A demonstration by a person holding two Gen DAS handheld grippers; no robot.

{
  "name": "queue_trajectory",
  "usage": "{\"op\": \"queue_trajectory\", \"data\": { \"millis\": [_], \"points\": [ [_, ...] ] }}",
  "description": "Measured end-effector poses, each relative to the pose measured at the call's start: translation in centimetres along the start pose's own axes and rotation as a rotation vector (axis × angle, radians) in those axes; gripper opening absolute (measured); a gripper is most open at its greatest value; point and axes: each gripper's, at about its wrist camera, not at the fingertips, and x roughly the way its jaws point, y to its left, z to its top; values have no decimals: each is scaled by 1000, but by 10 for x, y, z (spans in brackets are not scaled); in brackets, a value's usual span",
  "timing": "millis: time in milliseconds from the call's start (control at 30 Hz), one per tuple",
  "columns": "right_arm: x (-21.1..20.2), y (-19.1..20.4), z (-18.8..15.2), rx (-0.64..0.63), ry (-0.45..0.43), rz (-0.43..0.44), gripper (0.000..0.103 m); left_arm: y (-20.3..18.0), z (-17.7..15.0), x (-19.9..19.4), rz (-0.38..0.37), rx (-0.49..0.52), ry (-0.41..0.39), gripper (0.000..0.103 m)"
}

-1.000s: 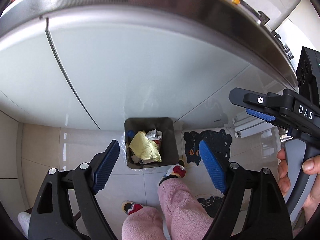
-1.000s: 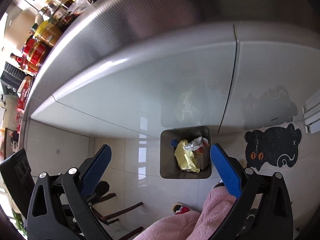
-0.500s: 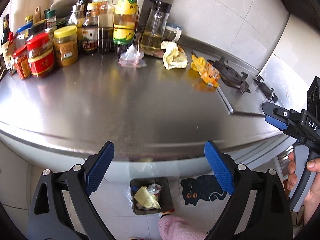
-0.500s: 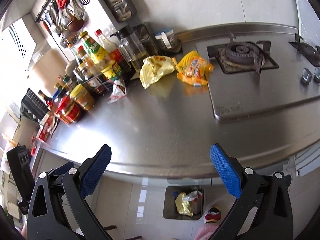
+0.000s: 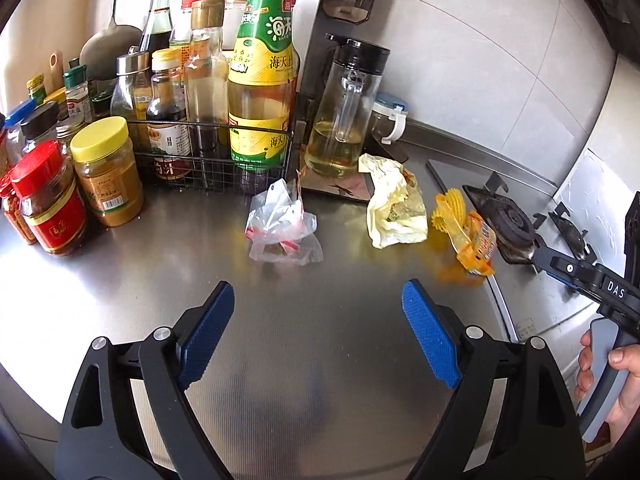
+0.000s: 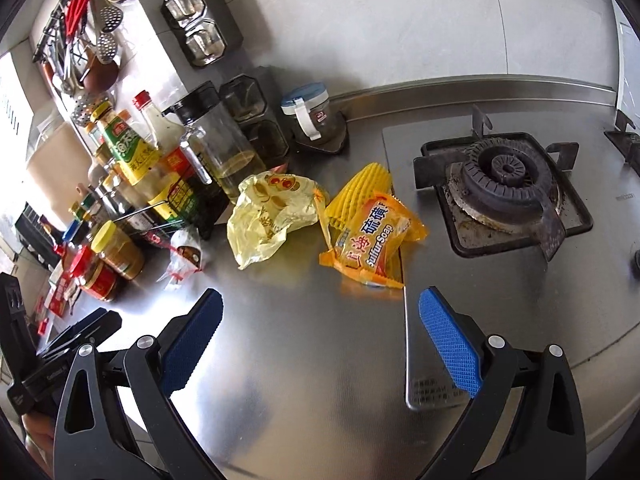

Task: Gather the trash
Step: 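Grasp the clear plastic bag with the left gripper while the right grasps the yellow soap packet, then carry bag and soap packet over the bin and open both grippers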

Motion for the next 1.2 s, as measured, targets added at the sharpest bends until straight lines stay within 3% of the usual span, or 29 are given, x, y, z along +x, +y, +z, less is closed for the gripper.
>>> {"op": "queue_trajectory", "data": {
  "millis": [267, 433, 500, 567, 600, 667, 733, 767, 800, 900, 1200],
  "points": [
    [46, -8, 20, -58, 16, -143, 94, 13, 35, 55, 58, -21, 9, 81],
    [65, -15, 20, -57, 44, -135, 93, 14, 42, 86, 99, 1, 46, 80],
    [70, -15, 20, -61, 55, -131, 92, 15, 41, 97, 104, 3, 76, 73],
    [75, -16, 20, -64, 74, -120, 86, 18, 38, 107, 108, -7, 118, 60],
    [78, -16, 19, -66, 89, -115, 79, 20, 37, 110, 109, -15, 136, 55],
    [80, -16, 17, -77, 108, -115, 64, 21, 33, 114, 98, -25, 162, 32],
    [80, -14, 15, -97, 111, -117, 37, 21, 29, 114, 92, -14, 177, 14],
    [79, -14, 14, -102, 116, -111, 35, 21, 27, 113, 86, -9, 179, 9],
    [77, -14, 13, -104, 118, -103, 23, 19, 26, 111, 79, -4, 179, 8],
    [67, -12, 7, -108, 108, -91, 14, 14, 21, 101, 58, 12, 174, 1],
    [6, 1, -23, -88, 59, -65, 13, -8, -3, 38, -7, 57, 134, 0]
  ]
}}
